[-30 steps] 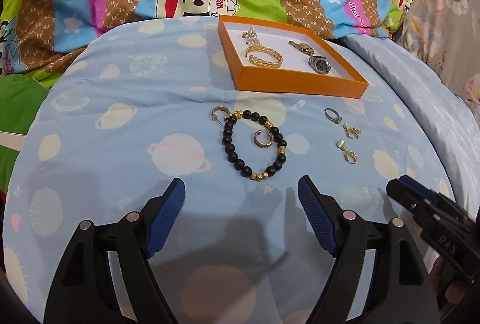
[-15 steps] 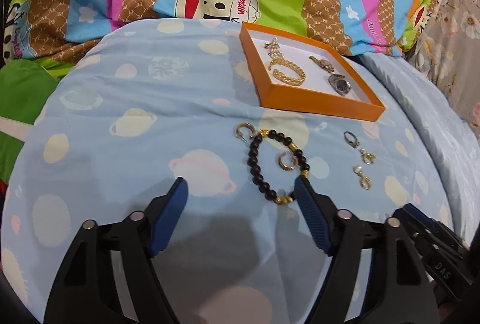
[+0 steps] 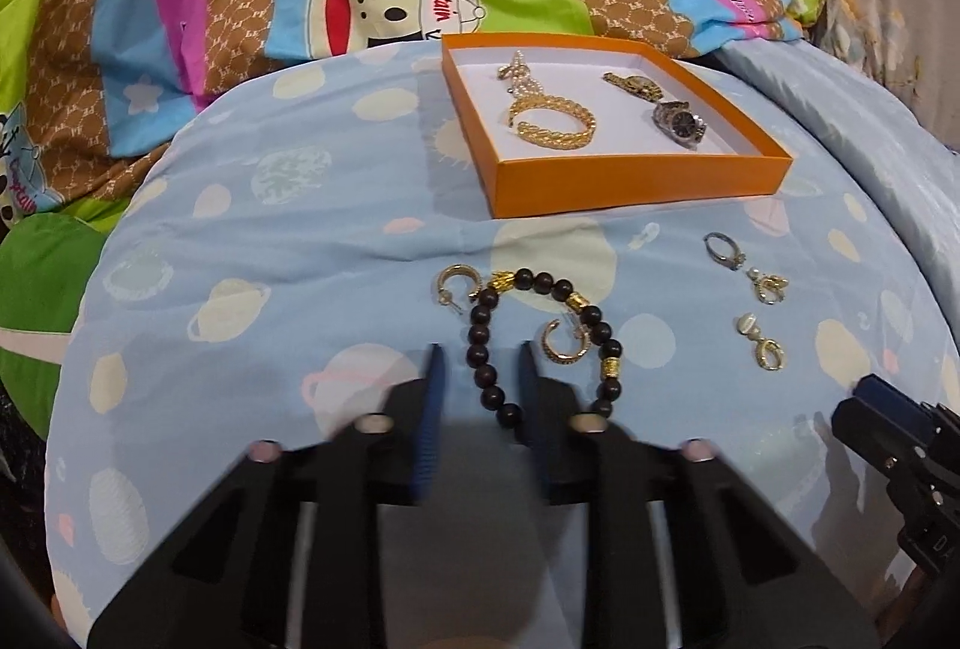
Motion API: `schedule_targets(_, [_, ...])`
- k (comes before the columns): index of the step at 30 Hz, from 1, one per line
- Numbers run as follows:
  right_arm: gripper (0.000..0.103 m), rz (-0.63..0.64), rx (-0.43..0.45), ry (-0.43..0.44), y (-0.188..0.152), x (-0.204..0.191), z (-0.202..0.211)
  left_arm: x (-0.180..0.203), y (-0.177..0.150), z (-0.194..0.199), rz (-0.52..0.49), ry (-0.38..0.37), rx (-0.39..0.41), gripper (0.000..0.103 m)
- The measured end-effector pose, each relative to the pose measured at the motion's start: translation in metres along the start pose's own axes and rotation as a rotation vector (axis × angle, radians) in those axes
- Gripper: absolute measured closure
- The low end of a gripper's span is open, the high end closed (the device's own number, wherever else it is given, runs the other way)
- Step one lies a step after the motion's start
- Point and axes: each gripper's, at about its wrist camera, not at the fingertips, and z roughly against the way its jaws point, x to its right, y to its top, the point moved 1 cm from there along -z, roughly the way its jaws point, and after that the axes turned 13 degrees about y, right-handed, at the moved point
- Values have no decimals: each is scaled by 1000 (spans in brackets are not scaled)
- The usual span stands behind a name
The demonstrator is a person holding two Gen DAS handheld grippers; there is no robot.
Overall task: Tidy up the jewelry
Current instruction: 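Lower the left tool onto the black bead bracelet and grasp it, then grasp the silver stone ring with the right tool while the left tool holds the bead bracelet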
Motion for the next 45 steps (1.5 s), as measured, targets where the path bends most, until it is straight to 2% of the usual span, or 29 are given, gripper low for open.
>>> schedule_targets(5, [65, -1, 0, 2, 2, 0, -1, -6, -1, 3, 36, -60, 4, 96])
schedule_targets(9, [65, 2, 3, 2, 3, -1, -2, -9, 0, 16, 52, -104, 41, 96])
schedule_targets(17, [65, 73, 22, -4, 36, -12, -22, -9, 7, 50, 71, -213, 104, 96])
schedule_targets(21, [65, 116, 11, -8, 54, -18, -42, -9, 9, 55, 72, -224, 119, 96])
schedule_targets(28, [65, 126, -51, -18, 69, -19, -73, -15, 7, 38, 87, -217, 84, 96])
schedule_targets(31, [72, 121, -79, -26, 71, -19, -80, -17, 8, 37, 89, -217, 85, 96])
schedule_targets(33, [86, 121, -90, -33, 70, -18, -83, -18, 9, 36, 91, -216, 83, 96])
schedule_targets(37, [87, 124, -91, -42, 70, -18, -83, -22, 9, 32, 97, -223, 74, 96])
schedule_targets(39, [95, 129, -77, -48, 70, -19, -81, -22, 10, 34, 95, -226, 77, 96])
schedule_targets(45, [95, 132, -68, -44, 70, -20, -78, -21, 15, 47, 87, -240, 105, 96])
